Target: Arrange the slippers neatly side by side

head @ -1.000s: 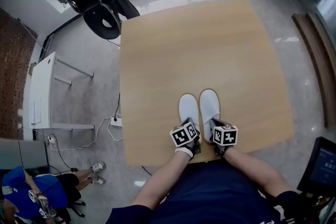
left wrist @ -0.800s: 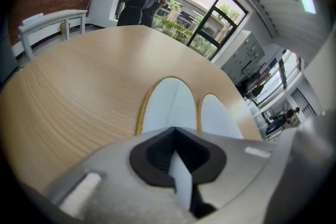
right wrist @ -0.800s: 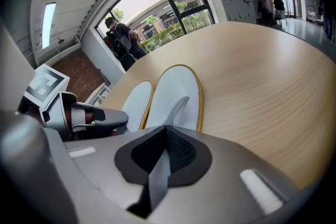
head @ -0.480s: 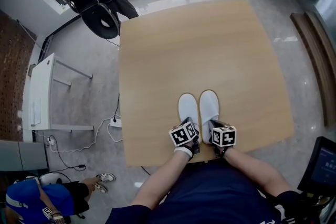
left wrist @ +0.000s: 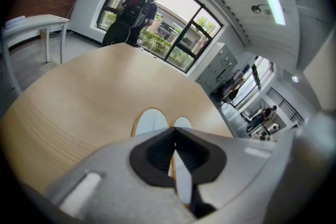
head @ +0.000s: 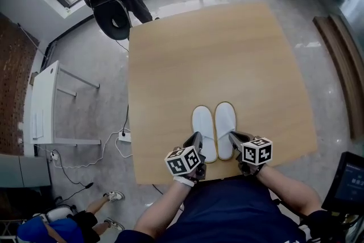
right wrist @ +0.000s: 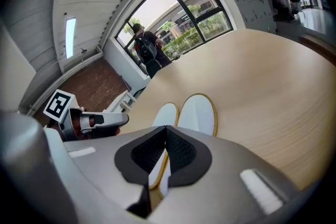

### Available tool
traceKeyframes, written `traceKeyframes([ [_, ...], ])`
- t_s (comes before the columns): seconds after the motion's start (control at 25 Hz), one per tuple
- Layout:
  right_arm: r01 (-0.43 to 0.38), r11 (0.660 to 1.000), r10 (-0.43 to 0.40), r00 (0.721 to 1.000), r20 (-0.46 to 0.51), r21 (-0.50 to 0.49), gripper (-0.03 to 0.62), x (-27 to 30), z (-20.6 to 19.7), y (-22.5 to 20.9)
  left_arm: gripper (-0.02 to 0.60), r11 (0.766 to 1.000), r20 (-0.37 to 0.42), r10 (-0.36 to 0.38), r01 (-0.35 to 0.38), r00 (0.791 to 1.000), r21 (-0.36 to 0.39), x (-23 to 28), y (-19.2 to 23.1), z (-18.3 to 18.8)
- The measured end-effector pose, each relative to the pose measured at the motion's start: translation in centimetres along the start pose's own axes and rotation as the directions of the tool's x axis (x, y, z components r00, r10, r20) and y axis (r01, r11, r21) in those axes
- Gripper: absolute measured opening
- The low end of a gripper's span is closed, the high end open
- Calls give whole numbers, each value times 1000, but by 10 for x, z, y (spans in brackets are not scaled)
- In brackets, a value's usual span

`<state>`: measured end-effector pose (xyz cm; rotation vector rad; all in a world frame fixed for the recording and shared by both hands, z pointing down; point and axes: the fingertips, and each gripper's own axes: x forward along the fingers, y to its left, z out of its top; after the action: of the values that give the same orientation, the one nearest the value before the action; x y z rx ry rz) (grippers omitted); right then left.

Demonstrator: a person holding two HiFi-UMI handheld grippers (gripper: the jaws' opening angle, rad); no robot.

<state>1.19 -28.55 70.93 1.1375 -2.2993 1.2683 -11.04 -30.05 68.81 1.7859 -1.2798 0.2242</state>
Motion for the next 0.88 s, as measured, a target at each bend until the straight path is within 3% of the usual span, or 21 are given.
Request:
traceKeyframes([
  [0.08, -33, 999, 31, 998, 48, 24, 11, -16, 17, 9, 5, 999, 23, -36, 36, 999, 28, -18, -12, 12],
  [0.16, -77, 996, 72, 991, 113, 43, 11, -32, 37, 24, 5, 992, 32, -84, 81, 996, 100, -33, -30, 21],
  [0.32, -134, 991, 125, 960, 249, 18, 11, -58, 80, 56, 5, 937, 45, -198, 175, 979, 303, -54, -77, 38],
  [0.44, -116, 991, 130, 950, 285, -66, 11, -74, 97, 72, 5, 900, 67, -243, 199, 968, 388, -64, -104, 50],
  [0.68, -70, 965, 147, 943, 299, -252, 11, -89, 106, 97, 5, 866, 15, -306, 272, 952, 420, -69, -134, 44],
  [0.88, -54, 945, 162, 933, 321, -322, 11, -92, 109, 106, 5, 857, -1, -313, 283, 950, 430, -67, -138, 41],
])
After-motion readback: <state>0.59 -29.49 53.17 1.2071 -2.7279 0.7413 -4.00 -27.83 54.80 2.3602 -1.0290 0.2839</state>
